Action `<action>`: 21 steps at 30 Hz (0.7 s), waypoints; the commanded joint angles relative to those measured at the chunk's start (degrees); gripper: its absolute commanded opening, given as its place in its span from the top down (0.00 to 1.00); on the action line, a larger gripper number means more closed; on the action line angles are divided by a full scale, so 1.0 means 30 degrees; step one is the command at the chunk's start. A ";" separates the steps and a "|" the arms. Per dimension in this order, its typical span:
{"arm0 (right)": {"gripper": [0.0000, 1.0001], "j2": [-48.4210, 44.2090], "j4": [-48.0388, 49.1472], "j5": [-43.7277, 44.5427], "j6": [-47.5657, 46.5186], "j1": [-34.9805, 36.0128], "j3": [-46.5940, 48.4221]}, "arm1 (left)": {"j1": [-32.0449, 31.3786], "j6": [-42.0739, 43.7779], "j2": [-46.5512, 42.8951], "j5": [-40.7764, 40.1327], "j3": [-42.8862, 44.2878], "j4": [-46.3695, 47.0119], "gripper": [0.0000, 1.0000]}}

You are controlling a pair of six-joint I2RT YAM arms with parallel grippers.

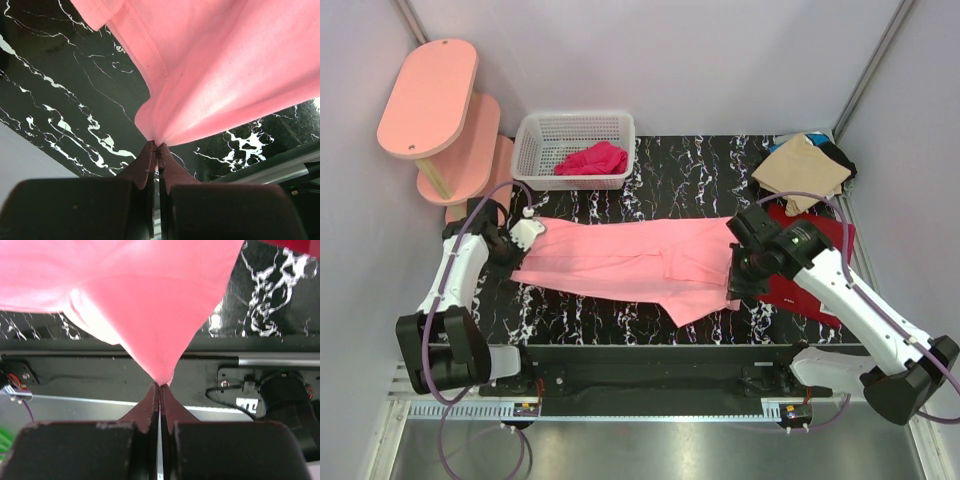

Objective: Fold and stack the t-shirts
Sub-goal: Fold the other side of the tshirt into a rectangle

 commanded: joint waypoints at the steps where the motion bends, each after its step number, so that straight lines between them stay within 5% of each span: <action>1: 1.00 -0.1422 -0.2306 -0.1392 -0.0004 -0.0049 -0.1196 | 0.0094 0.0376 -0.1320 -0.0415 -0.0783 0.0140 1.00; 12: 1.00 -0.1193 -0.3922 -0.2977 -0.1115 -0.0049 -0.1584 | 0.0094 0.0670 -0.2846 0.0023 -0.3422 -0.0300 1.00; 21: 1.00 0.2441 -0.1052 -0.1834 -0.2958 -0.3264 0.0675 | 0.0065 -0.0121 0.1837 0.1166 0.0530 0.0432 1.00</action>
